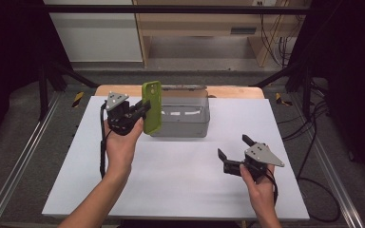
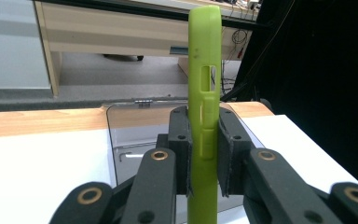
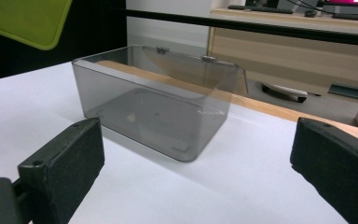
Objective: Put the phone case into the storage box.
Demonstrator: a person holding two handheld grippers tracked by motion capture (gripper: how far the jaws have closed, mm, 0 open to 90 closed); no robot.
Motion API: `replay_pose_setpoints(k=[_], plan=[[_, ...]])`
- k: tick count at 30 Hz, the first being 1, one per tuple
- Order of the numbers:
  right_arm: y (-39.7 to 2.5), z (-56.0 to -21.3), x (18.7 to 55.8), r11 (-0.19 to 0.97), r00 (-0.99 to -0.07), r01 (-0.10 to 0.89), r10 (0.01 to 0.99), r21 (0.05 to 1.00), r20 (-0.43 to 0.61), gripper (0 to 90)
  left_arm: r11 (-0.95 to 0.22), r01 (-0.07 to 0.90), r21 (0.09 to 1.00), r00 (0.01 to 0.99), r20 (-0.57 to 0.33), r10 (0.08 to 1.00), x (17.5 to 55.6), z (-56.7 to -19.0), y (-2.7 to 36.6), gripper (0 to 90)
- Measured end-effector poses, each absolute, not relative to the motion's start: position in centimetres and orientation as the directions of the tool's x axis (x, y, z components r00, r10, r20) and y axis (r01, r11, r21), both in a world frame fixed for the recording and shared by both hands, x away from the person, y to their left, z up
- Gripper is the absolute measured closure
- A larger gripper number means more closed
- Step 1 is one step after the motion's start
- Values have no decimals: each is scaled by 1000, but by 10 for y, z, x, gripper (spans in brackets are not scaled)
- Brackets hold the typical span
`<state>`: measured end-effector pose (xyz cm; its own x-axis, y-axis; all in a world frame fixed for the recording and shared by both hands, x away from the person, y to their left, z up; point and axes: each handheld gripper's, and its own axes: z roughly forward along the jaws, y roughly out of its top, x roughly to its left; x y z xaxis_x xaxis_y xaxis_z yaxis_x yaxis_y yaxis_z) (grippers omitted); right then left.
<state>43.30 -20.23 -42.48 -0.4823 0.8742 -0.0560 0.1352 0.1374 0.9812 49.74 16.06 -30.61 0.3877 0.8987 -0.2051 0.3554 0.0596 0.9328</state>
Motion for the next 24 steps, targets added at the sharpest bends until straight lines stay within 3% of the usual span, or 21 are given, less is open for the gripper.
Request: replay_pose_setpoints(k=[9, 24], plan=[[-230, -446, 420, 99, -419, 133, 907, 986, -34, 24, 72, 380, 922, 354, -217, 910, 515, -295, 157, 778], [-243, -457, 416, 108, -371, 133, 927, 985, -51, 24, -5, 424, 906, 265, -119, 957, 557, -285, 142, 778]])
